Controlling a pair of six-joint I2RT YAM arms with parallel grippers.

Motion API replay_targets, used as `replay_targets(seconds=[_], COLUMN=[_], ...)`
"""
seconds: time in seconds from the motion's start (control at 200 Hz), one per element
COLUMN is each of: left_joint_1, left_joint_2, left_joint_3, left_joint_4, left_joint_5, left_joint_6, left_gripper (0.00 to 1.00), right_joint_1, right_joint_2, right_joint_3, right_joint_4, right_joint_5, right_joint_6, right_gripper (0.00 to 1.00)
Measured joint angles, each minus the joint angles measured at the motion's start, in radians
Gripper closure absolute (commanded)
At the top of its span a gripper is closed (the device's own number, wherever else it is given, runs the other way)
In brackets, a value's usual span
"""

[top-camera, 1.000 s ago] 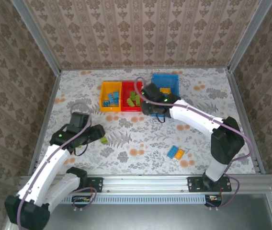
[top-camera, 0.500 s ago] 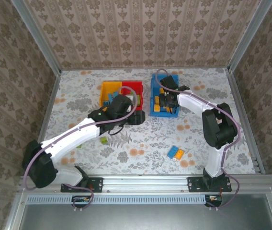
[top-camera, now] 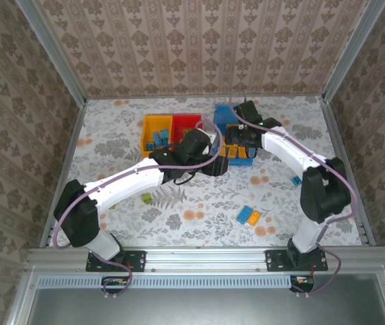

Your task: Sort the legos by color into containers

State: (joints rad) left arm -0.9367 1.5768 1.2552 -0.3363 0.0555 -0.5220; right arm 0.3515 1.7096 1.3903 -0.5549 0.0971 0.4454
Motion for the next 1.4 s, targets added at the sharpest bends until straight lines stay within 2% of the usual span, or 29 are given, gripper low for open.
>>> replay_targets(seconds=[0.1, 0.215, 0.355, 0.5, 0.65, 0.86, 1.115, 1.23, 1.4], left_joint_1=[-0.004, -0.018, -0.045, -0.071, -0.077, -0.077, -0.077, -0.076, -0.062], left_joint_2=[0.05, 0.128, 0.229, 0.318, 0.333, 0.331, 0.291, 0.261, 0.214], left_joint_3=[0.037, 0.088, 0.175, 0.246, 0.254, 0.251, 0.211, 0.195, 0.144], left_joint_4=[0.013, 0.033, 0.04, 0.052, 0.051, 0.049, 0.034, 0.03, 0.031], left_joint_5=[0.02, 0.049, 0.091, 0.136, 0.164, 0.17, 0.156, 0.148, 0.129], left_joint_6=[0.015, 0.035, 0.065, 0.083, 0.091, 0.097, 0.097, 0.097, 0.097], left_gripper=[0.25, 0.25, 0.25, 0.24, 0.24, 0.24, 0.24, 0.25, 0.25], right_joint_1=[-0.065, -0.25, -0.445, -0.571, -0.663, -0.705, -0.71, -0.666, -0.565], right_joint_2=[-0.128, -0.272, -0.344, -0.315, -0.213, -0.094, -0.019, -0.025, -0.098], right_joint_3=[-0.063, -0.181, -0.332, -0.457, -0.477, -0.461, -0.438, -0.441, -0.526], right_joint_4=[-0.008, -0.021, -0.032, -0.032, -0.003, 0.064, 0.092, 0.108, 0.137], right_joint_5=[0.0, 0.0, 0.01, -0.015, -0.039, -0.07, -0.114, -0.131, -0.156], right_joint_6=[-0.005, -0.015, 0.007, 0.077, 0.115, 0.12, 0.118, 0.144, 0.238], right_gripper=[0.31, 0.29, 0.24, 0.23, 0.23, 0.29, 0.63, 0.76, 0.8])
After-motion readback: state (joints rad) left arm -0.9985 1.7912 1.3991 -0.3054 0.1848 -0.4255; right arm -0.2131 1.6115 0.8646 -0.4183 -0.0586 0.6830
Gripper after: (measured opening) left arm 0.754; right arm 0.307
